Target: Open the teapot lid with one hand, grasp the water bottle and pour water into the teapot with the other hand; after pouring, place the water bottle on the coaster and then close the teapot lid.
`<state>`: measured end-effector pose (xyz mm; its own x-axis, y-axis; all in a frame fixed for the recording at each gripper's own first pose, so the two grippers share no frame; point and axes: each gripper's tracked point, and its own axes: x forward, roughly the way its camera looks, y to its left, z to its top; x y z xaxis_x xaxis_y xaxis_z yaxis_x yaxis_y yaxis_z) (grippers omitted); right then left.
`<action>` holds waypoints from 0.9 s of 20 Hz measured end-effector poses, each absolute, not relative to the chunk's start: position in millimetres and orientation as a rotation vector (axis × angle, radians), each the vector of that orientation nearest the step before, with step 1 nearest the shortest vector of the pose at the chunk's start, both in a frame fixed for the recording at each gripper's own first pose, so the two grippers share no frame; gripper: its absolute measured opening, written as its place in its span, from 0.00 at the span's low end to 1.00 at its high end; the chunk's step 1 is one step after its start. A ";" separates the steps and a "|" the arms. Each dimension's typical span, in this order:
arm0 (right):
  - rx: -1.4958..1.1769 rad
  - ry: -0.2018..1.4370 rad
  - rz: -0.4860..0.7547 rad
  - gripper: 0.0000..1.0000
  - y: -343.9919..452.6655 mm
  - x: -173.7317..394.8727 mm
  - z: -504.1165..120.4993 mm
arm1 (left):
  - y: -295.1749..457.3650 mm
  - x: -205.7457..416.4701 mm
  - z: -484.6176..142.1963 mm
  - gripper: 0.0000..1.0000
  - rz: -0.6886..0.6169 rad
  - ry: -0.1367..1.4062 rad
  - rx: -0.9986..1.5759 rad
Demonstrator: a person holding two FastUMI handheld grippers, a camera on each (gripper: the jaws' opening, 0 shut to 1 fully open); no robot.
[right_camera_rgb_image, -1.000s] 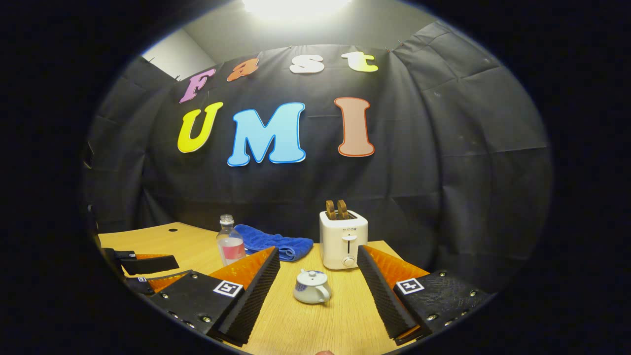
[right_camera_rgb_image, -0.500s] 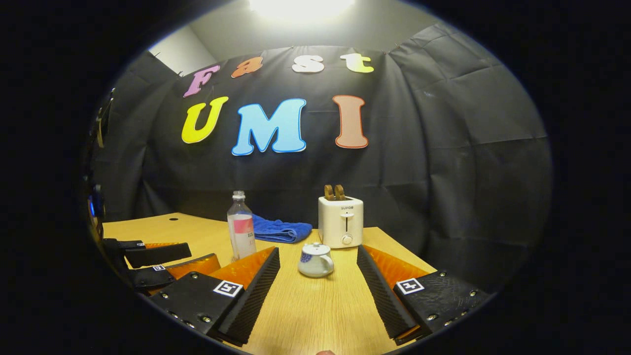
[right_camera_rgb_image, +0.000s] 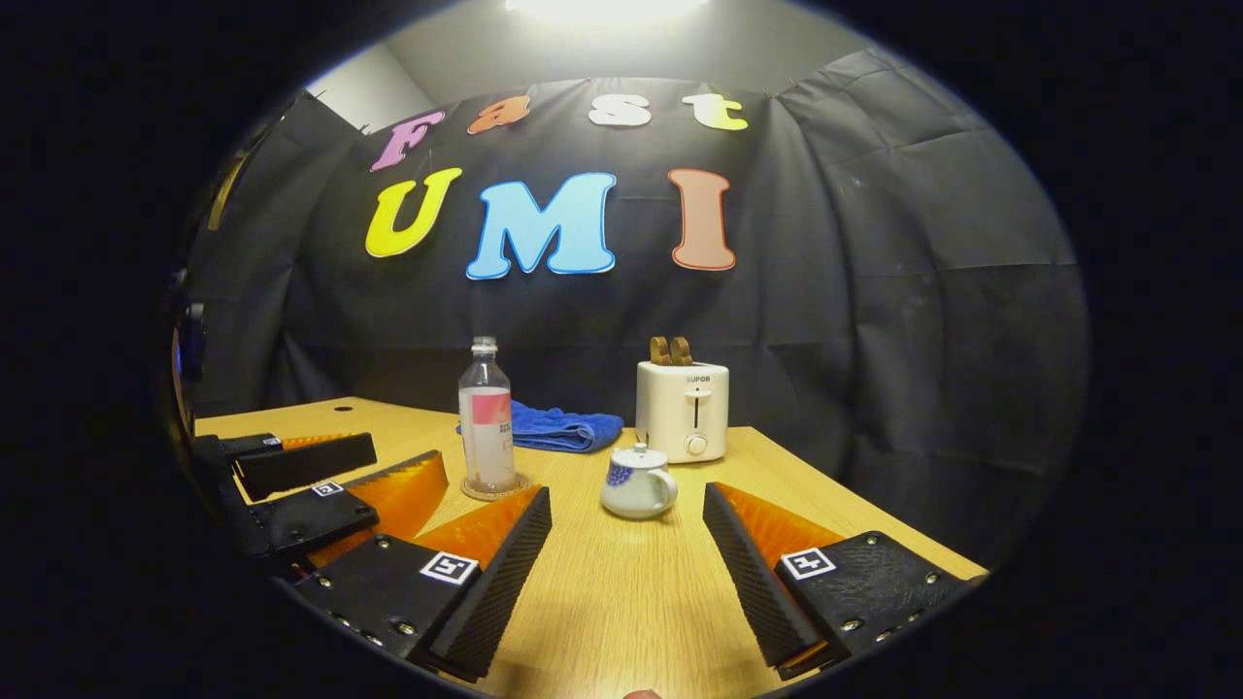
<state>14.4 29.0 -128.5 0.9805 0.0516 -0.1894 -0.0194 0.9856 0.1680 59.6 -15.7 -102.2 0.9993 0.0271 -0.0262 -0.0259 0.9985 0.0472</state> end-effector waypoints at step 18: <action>0.186 0.188 0.019 0.98 27.1 17.3 -127.2 | -39.2 61.2 -96.8 1.00 -0.100 0.024 0.031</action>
<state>17.3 27.1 -127.2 0.9823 0.0362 -0.1837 -0.0014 0.9826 0.1858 61.2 -39.2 -96.8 0.9947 -0.0995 -0.0254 0.1002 0.9945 0.0302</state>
